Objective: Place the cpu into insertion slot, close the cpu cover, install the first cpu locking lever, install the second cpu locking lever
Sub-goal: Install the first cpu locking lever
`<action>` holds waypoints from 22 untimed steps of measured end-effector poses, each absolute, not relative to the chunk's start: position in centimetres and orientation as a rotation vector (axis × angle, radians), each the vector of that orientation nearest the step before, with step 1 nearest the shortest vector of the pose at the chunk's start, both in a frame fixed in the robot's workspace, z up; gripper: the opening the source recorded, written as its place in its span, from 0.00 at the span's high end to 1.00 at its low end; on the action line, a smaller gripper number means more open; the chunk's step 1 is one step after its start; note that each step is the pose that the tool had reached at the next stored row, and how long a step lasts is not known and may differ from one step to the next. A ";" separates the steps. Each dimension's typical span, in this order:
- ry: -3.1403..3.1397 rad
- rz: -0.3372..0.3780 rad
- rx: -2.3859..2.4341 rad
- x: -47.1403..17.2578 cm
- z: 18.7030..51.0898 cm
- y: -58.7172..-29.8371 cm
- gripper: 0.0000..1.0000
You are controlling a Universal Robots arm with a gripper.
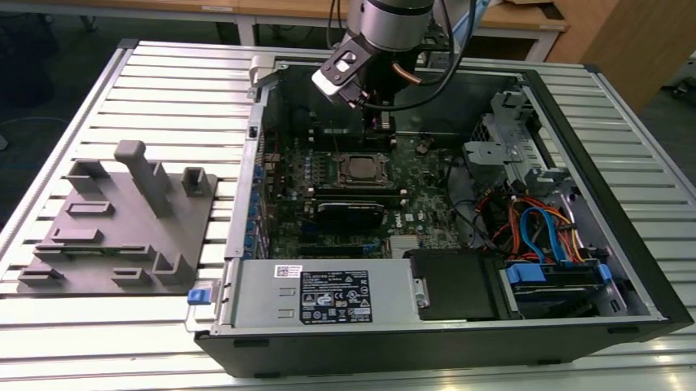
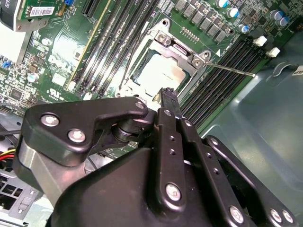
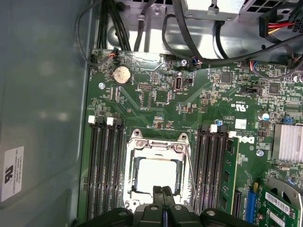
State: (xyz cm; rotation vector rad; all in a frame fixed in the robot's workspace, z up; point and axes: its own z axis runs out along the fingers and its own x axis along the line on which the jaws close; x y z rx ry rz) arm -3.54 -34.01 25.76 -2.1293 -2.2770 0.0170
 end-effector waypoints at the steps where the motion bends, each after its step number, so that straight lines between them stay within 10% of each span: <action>1: -2.278 0.017 -2.129 -3.5 25.8 -34.0 0.89; 22: -2.292 0.017 -2.113 -3.5 25.8 -34.0 0.89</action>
